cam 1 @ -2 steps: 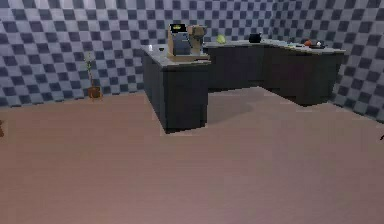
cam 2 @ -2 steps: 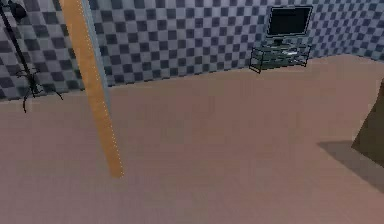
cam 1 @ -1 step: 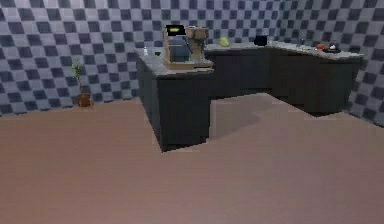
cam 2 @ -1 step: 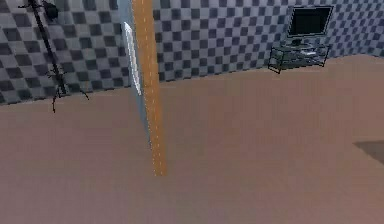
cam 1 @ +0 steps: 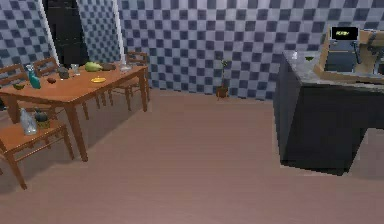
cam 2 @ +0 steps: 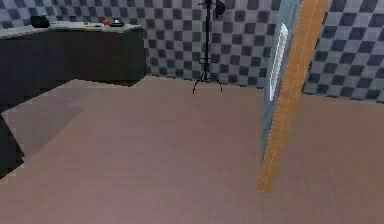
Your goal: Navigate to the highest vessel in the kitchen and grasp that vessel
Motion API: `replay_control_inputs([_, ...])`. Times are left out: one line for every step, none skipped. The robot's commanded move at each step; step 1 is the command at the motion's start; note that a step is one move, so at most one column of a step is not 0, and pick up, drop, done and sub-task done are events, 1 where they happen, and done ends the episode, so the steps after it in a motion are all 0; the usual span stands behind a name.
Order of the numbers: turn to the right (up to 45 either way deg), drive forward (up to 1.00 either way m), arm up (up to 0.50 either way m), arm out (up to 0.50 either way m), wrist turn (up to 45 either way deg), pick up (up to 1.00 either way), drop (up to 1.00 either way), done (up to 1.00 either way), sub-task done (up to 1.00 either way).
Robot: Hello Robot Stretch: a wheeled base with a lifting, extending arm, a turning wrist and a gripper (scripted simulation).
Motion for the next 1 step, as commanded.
replay_control_inputs([0.0,1.0,0.0,0.0,0.0,0.0,0.0,0.0,0.0])
